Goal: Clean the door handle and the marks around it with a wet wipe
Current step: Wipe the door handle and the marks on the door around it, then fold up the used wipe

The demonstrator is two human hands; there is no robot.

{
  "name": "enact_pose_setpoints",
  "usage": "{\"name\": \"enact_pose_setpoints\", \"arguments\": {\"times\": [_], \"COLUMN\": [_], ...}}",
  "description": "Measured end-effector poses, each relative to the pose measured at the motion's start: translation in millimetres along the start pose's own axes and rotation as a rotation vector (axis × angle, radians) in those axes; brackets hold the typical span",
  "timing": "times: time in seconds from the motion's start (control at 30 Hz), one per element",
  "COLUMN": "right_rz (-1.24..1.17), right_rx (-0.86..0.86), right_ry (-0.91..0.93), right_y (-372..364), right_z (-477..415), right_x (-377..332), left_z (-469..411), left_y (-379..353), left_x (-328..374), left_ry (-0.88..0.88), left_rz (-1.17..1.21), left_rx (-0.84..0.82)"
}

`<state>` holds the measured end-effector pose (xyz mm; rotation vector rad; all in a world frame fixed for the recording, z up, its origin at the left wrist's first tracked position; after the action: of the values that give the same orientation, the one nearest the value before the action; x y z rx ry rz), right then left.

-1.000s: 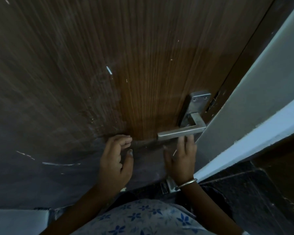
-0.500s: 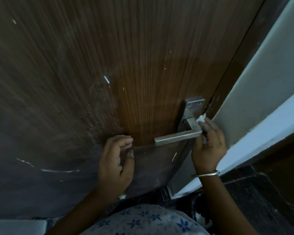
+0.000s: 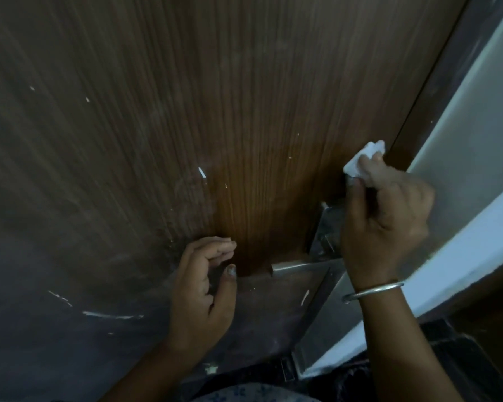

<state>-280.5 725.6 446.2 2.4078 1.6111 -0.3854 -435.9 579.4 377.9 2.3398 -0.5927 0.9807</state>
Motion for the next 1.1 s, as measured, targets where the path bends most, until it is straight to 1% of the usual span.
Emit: {"name": "enact_pose_setpoints", "arguments": {"times": [0.13,0.27,0.33,0.4,0.43,0.5,0.53,0.6,0.7,0.73,0.77,0.83,0.93,1.03,1.1], "right_rz": [-0.138,-0.251,-0.252,-0.24,-0.251,-0.32,-0.385,-0.566,-0.872,-0.948,-1.002,-1.065,-1.064,-0.968,-0.818], "right_rx": [-0.054,-0.266,-0.357,-0.429,-0.459,-0.511,-0.541,-0.596,-0.659,-0.696,-0.728,-0.749,-0.694,-0.682,-0.7], "right_ry": [0.125,0.3,0.381,0.41,0.39,0.267,0.162,-0.142,-0.701,-0.837,-0.932,-1.071,-1.237,-1.245,-1.203], "right_y": [-20.1,-45.3,-53.3,-55.9,-54.9,-49.3,-45.3,-37.9,-33.0,-31.8,-29.1,-20.5,0.2,24.7,43.0], "right_z": [-2.6,15.6,29.4,41.9,46.2,51.9,53.2,53.0,52.7,52.4,51.8,51.7,51.7,55.5,61.7], "right_x": [-36.3,-81.5,-96.0,-100.2,-99.4,-95.4,-93.7,-91.7,-92.1,-93.9,-95.3,-96.4,-95.4,-93.0,-88.9], "left_z": [-1.7,-4.1,-6.6,-7.2,-6.3,-2.9,-1.5,0.4,-1.5,-3.0,-4.4,-6.3,-6.2,2.3,11.4], "left_y": [4.1,10.3,14.3,19.4,22.4,27.3,29.1,31.6,35.2,36.2,37.2,36.9,30.6,16.6,4.9], "left_x": [1.6,3.2,4.6,6.4,6.2,4.6,4.5,7.5,16.3,19.3,22.0,28.5,37.7,41.1,40.3], "left_ry": [-0.002,0.025,0.019,-0.011,-0.015,0.023,0.052,0.093,0.097,0.106,0.118,0.129,0.122,0.15,0.193], "left_rz": [-0.004,-0.035,-0.06,-0.114,-0.123,-0.079,-0.033,0.029,0.04,0.057,0.066,0.064,0.059,0.092,0.127], "left_rx": [0.025,0.059,0.066,0.062,0.063,0.078,0.082,0.071,-0.003,-0.043,-0.084,-0.156,-0.194,-0.247,-0.298]}}
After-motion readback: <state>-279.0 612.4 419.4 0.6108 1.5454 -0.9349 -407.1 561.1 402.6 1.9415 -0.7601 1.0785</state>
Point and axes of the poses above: each hand's wrist, its own z-axis away from the middle knuckle, its own y-axis out of the back of the hand, x = y × z, the point moved 3 cm from there along -z, towards the middle knuckle, and after that the axes turned 8 degrees about -z, right-handed, at the moved point
